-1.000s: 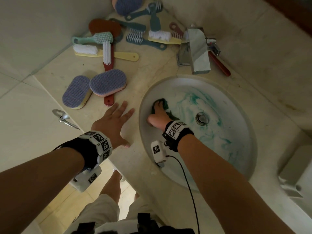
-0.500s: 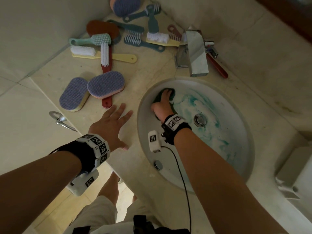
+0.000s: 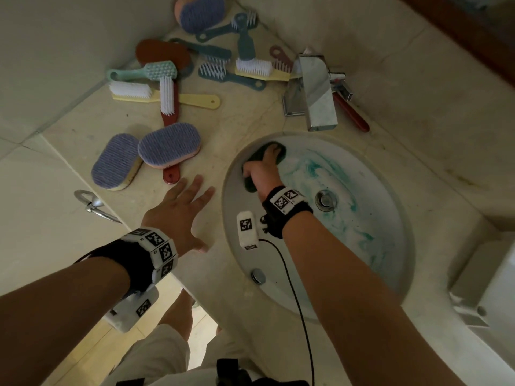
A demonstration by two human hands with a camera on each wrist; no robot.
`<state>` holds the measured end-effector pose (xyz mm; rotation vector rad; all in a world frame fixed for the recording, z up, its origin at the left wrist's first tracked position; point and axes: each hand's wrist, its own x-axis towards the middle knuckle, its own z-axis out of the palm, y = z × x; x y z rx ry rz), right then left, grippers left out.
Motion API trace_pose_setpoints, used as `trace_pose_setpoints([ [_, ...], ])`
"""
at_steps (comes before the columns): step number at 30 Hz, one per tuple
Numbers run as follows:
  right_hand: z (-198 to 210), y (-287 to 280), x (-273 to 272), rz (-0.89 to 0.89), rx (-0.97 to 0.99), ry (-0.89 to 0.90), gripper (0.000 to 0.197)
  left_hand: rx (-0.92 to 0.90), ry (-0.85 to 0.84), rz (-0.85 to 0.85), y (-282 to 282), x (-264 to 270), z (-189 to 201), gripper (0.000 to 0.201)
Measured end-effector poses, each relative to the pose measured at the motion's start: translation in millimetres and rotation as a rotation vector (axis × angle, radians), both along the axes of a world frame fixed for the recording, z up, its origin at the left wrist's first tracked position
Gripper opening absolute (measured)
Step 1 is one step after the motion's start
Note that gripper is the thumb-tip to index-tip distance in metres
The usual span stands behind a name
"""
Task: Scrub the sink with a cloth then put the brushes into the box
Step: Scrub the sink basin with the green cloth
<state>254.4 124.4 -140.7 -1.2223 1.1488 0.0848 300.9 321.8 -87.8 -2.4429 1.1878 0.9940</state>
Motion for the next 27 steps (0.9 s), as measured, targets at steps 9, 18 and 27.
trace_pose_setpoints([
  [9, -47, -34, 3, -0.139, 0.03, 0.061, 0.086, 0.01, 0.011, 0.006, -1, 1, -2, 0.127],
  [18, -48, -30, 1, 0.046, -0.065, 0.158, 0.128, 0.003, 0.006, -0.005, -3, 2, -4, 0.129],
  [27, -34, 13, -45, 0.938, -0.334, 0.26, 0.094, 0.0, 0.011, -0.016, 0, 3, -4, 0.129],
])
